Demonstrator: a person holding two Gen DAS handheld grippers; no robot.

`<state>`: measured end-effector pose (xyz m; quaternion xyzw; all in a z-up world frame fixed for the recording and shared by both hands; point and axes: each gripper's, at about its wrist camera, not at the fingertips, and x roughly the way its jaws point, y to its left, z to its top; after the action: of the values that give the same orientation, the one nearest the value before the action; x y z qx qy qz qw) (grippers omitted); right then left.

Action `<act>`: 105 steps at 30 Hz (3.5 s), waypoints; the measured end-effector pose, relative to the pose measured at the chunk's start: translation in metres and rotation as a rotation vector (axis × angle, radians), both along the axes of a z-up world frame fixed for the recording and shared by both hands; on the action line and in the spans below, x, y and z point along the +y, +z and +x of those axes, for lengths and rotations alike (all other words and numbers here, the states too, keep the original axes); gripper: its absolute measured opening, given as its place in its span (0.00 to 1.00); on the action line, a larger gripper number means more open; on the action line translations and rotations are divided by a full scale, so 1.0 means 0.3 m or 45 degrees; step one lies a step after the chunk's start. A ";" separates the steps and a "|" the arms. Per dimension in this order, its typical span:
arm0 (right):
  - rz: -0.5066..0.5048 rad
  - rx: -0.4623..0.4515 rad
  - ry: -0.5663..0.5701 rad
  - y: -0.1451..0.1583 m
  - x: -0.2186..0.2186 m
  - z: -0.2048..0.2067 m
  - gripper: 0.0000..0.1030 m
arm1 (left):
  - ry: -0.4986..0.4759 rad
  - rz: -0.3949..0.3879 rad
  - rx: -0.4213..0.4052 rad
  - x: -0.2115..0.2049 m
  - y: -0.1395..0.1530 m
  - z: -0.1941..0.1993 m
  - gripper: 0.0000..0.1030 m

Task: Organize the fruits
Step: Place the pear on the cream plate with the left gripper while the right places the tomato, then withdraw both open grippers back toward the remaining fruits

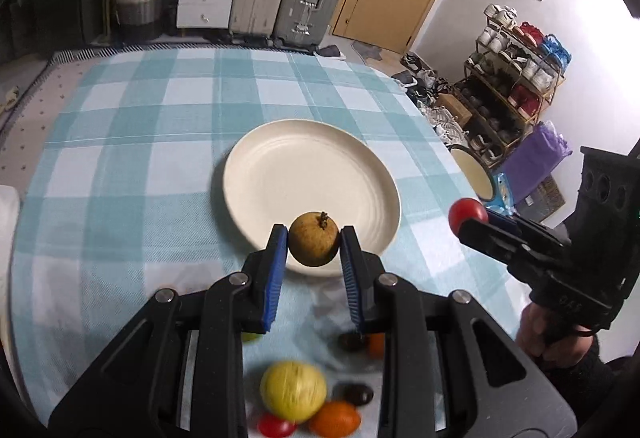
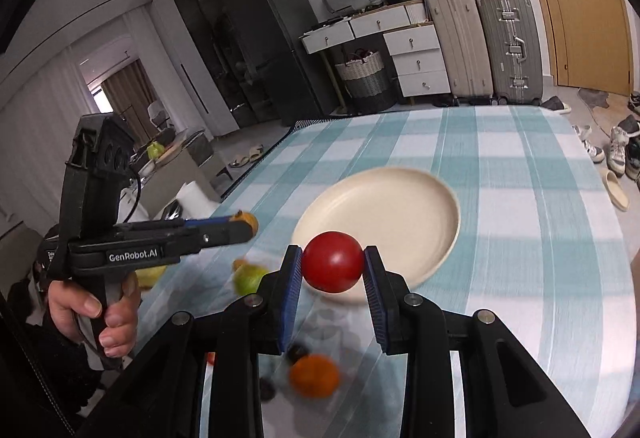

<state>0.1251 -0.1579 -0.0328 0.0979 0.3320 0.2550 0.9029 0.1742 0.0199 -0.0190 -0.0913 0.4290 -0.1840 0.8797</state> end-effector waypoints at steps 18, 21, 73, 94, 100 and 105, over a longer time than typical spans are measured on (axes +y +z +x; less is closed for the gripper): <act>-0.205 0.068 -0.033 -0.130 0.036 0.468 0.30 | -0.128 -0.016 0.215 -0.133 -0.160 0.546 0.23; -0.169 0.127 -0.017 -0.182 0.036 0.502 0.30 | -0.131 0.003 0.211 -0.143 -0.188 0.593 0.23; -0.127 -0.287 -0.115 0.139 0.059 -0.151 1.00 | 0.268 0.220 -0.289 0.043 0.189 -0.242 0.99; -0.123 -0.065 -0.026 -0.079 0.089 -0.235 1.00 | 0.374 0.192 -0.149 0.152 -0.056 -0.435 0.99; -0.167 0.033 0.000 -0.184 0.117 -0.225 0.99 | 0.413 0.177 -0.114 0.202 -0.110 -0.444 0.99; -0.159 0.118 0.065 -0.254 0.140 -0.207 0.82 | 0.407 0.183 -0.107 0.216 -0.132 -0.440 0.99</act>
<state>0.0630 -0.1160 -0.1091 0.0446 0.3912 0.2520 0.8840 0.0422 0.0846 -0.0587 -0.0872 0.3839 -0.0144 0.9191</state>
